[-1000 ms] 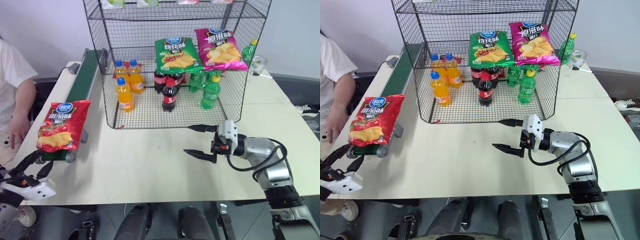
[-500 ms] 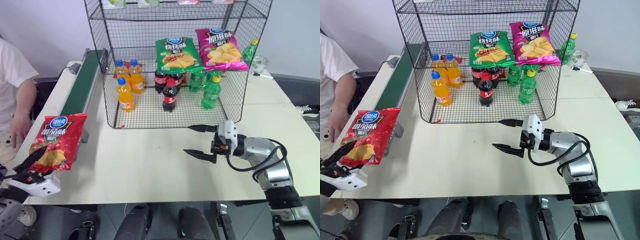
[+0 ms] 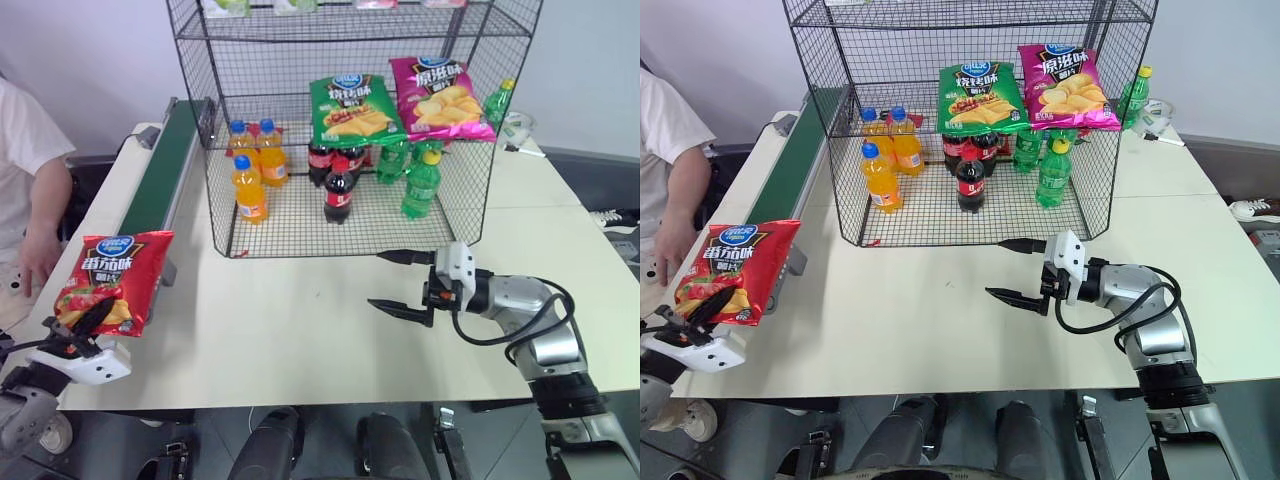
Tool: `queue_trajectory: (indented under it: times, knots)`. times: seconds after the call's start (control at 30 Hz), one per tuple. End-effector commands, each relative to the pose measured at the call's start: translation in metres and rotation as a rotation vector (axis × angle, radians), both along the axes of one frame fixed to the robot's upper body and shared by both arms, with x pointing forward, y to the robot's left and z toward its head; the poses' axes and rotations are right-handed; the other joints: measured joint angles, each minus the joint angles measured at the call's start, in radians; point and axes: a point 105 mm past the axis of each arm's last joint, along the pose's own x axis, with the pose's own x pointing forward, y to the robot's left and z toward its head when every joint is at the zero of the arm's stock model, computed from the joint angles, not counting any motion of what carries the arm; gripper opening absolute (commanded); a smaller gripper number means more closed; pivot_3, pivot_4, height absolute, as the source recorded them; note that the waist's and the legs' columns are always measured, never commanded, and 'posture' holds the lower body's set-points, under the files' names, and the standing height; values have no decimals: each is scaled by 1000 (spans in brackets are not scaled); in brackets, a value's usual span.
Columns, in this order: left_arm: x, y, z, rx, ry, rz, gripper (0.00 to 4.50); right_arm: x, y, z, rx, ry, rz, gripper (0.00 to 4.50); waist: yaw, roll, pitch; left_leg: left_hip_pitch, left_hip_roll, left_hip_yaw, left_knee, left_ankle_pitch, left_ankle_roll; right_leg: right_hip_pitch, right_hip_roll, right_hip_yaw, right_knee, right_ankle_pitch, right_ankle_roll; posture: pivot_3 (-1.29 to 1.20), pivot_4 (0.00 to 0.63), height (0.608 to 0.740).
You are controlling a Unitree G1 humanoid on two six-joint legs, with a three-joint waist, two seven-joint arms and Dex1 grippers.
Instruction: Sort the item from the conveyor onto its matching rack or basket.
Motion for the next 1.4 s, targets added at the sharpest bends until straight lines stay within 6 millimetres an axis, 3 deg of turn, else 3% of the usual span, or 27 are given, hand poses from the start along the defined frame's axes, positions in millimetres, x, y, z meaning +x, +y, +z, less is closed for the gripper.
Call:
queue_trajectory:
  times: [0.03,0.13,0.23,0.33,0.53,0.73,0.93,1.17,1.4]
  knots:
    - [2,5,12,-15,-48,20,43,1,-5,13,2,-60,-15,4500,0,0,0,0,0,0,0,0,0,0,0,0,0,0,0,0,150,740]
    - [4,5,21,-27,-78,20,43,2,-7,14,7,-68,-34,4500,0,0,0,0,0,0,0,0,0,0,0,0,0,0,0,0,150,740]
    - [8,-1,53,-26,-197,-4,43,5,-12,20,33,-93,-70,4500,1,0,0,0,0,0,0,0,0,0,0,0,0,0,0,0,150,740]
    - [8,-16,81,1,-286,-53,43,11,-17,32,91,-136,-129,4500,2,0,0,0,0,0,1,0,0,0,0,0,0,0,0,0,150,740]
    - [13,-51,119,56,-381,-158,43,26,-28,55,218,-288,-319,4500,0,0,0,0,0,0,1,0,0,1,0,0,1,0,0,0,150,740]
    - [29,-80,149,68,-460,-230,43,38,-34,66,267,-378,-465,4500,1,0,0,0,0,0,1,1,0,0,1,0,1,0,0,0,150,740]
    - [56,-108,179,52,-567,-307,43,38,-23,69,328,-383,-491,4500,1,0,0,1,0,0,1,1,0,2,3,0,4,0,0,0,150,740]
    - [96,-133,194,12,-640,-343,43,37,-15,69,326,-387,-477,4500,-6,0,0,1,-1,1,1,2,-1,2,3,1,8,1,1,0,150,740]
    - [141,-163,187,-1,-658,-390,43,36,-10,76,363,-388,-471,4500,-6,0,0,1,-1,0,2,3,-2,1,3,1,10,1,1,0,150,740]
